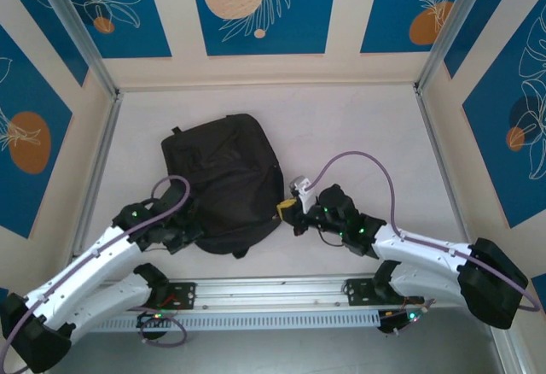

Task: Pack the student bag
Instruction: Zip the student bag at the center of the table.

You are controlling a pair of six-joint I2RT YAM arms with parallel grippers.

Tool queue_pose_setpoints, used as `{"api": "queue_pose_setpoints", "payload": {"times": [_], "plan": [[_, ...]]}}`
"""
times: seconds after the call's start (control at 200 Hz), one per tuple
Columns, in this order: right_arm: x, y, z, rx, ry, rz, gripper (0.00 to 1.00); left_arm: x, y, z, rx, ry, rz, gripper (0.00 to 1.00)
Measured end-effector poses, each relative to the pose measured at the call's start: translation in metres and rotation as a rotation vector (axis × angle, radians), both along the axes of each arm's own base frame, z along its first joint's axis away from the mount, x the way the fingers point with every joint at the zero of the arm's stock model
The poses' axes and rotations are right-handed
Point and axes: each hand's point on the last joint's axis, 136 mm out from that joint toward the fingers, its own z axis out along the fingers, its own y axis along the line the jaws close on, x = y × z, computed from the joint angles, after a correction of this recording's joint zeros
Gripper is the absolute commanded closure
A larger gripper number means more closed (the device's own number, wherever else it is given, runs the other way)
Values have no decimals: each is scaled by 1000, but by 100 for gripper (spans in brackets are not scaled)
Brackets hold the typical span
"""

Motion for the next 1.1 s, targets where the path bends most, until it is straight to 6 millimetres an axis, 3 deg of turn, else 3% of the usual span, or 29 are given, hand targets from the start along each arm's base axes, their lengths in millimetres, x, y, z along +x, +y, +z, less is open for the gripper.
{"api": "queue_pose_setpoints", "payload": {"times": [0.215, 0.43, 0.545, 0.64, 0.69, 0.75, 0.88, 1.1], "plan": [[2, 1, -1, 12, 15, 16, 100, 13, 17, 11, 64, -4, -4, 100], [9, 20, -5, 33, 71, 38, 100, 32, 35, 7, 154, 31, -9, 94], [14, 36, -11, 46, 118, 29, 100, 50, 48, 13, 240, 18, -5, 70], [19, 51, -13, 54, 151, 17, 100, 65, 55, 31, 266, -50, 16, 42], [22, 59, -11, 64, 155, 9, 100, 67, 54, 39, 254, -84, 14, 33], [25, 66, -5, 78, 157, 1, 100, 65, 53, 47, 225, -116, 26, 28], [29, 74, 5, 99, 148, -11, 100, 51, 43, 60, 123, -146, 41, 24], [32, 71, 3, 90, 146, -29, 100, 24, -1, 58, 24, -99, -73, 20]]}}
